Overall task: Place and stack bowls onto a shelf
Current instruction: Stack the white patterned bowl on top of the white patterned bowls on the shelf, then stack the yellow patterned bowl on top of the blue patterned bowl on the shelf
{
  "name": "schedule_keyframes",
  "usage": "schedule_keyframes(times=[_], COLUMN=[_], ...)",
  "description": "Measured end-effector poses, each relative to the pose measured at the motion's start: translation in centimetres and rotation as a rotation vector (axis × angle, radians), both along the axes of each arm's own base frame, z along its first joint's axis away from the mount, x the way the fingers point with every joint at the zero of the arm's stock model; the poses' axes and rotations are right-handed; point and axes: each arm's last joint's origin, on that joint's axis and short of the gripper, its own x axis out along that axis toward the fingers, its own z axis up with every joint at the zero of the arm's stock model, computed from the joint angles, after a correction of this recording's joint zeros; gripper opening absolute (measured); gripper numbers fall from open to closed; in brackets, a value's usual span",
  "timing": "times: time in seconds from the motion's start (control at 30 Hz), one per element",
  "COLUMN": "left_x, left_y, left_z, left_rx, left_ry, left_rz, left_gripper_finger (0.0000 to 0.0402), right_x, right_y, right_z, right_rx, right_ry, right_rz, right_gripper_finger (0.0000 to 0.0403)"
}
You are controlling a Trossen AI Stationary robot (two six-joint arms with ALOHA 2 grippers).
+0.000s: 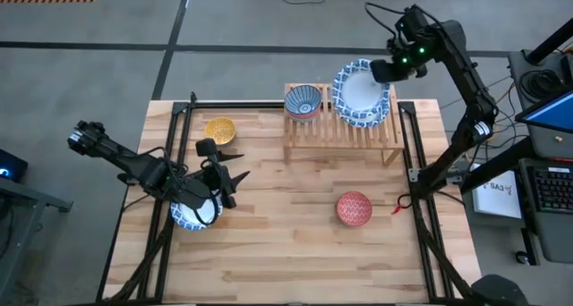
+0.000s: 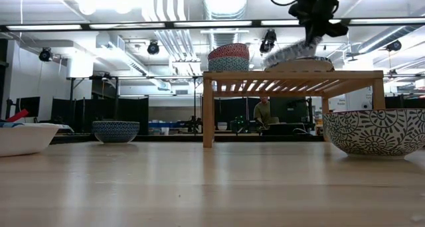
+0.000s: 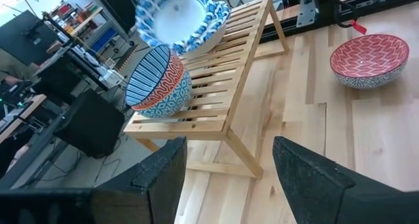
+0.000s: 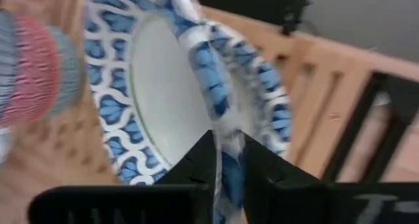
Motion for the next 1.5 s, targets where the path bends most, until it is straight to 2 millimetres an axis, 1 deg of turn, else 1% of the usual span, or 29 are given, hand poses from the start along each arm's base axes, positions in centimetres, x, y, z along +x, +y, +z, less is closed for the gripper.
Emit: schedule_keyframes(times=[0.1, 0.37, 0.47, 0.6, 0.67, 0.77, 0.87, 0.97, 1.1, 1.23, 1.3, 1.37, 1.5], left_x=[0.0, 0.0, 0.0, 0.0, 0.0, -0.1, -0.1, -0.1, 0.5, 1.1, 1.2, 1.1, 0.2], left_y=[0.0, 0.0, 0.0, 0.0, 0.0, 0.1, 0.5, 1.3, 3.1, 5.8, 7.7, 9.7, 14.1], left_z=[0.0, 0.0, 0.0, -0.1, -0.2, -0.4, -0.7, -0.9, -1.2, -2.3, -3.2, -4.1, -6.1], left_rx=[-0.002, -0.006, -0.006, -0.015, -0.017, -0.032, -0.057, -0.073, -0.124, -0.239, -0.288, -0.321, -0.413], left_ry=[0.0, -0.001, -0.001, -0.006, -0.004, -0.001, 0.002, 0.01, 0.022, 0.102, 0.137, 0.164, 0.203], left_rz=[0.001, 0.003, 0.003, 0.007, 0.009, 0.023, 0.056, 0.105, 0.168, 0.157, 0.186, 0.252, 0.374], left_gripper_finger=[0.021, 0.021, 0.021, 0.021, 0.021, 0.0209, 0.0203, 0.0194, 0.0182, 0.0172, 0.0168, 0.0165, 0.016], right_x=[-0.1, -0.2, -0.3, -0.5, -0.5, -0.5, -0.4, -0.2, 0.2, 0.5, 0.6, 0.6, 0.6], right_y=[-0.1, 0.1, 0.1, 0.6, 1.2, 2.8, 5.0, 7.7, 11.4, 14.7, 16.1, 17.2, 18.6], right_z=[0.0, 0.1, 0.1, 0.5, 1.0, 2.0, 2.8, 2.9, 1.9, 0.0, -1.0, -2.2, -4.4], right_rx=[-0.029, -0.034, -0.036, -0.057, -0.088, -0.173, -0.289, -0.379, -0.455, -0.523, -0.569, -0.596, -0.636], right_ry=[0.051, 0.052, 0.051, 0.046, 0.038, 0.003, -0.071, -0.157, -0.278, -0.415, -0.477, -0.533, -0.626], right_rz=[-0.013, -0.016, -0.015, -0.002, 0.023, 0.073, 0.113, 0.159, 0.265, 0.386, 0.436, 0.484, 0.564], right_gripper_finger=[0.0071, 0.0151, 0.0168, 0.0175, 0.0175, 0.0176, 0.0176, 0.0176, 0.0176, 0.0176, 0.0176, 0.0176, 0.0176])
